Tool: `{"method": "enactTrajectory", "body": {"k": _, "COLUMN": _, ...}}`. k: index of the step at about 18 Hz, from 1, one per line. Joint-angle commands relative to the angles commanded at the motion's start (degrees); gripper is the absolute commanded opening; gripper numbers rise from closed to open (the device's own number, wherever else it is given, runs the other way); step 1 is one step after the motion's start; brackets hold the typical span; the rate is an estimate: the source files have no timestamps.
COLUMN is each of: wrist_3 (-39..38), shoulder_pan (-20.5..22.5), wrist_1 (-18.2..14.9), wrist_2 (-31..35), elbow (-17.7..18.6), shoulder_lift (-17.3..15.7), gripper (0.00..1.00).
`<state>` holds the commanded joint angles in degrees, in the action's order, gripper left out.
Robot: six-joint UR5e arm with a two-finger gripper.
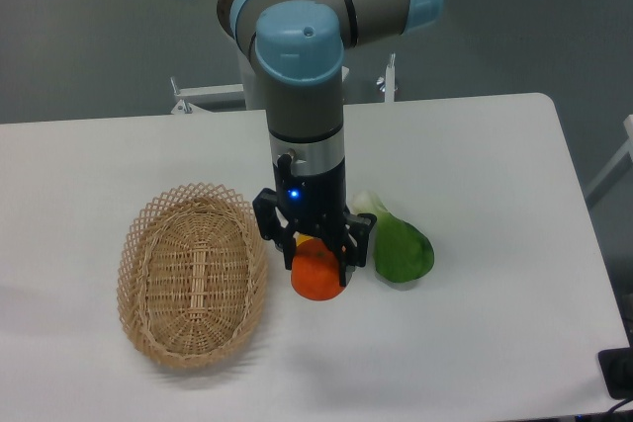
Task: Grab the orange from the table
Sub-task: 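Lift the held orange and carry it toward the wicker basket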
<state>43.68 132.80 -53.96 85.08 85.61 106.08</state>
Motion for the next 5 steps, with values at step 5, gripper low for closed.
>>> {"method": "enactTrajectory", "body": {"k": 5, "wrist_3": -0.18, "shoulder_pan": 0.00, "wrist_1": 0.00, "wrist_2": 0.08, "elbow": -0.35, "shoulder_lift": 0.09, "gripper": 0.75}}
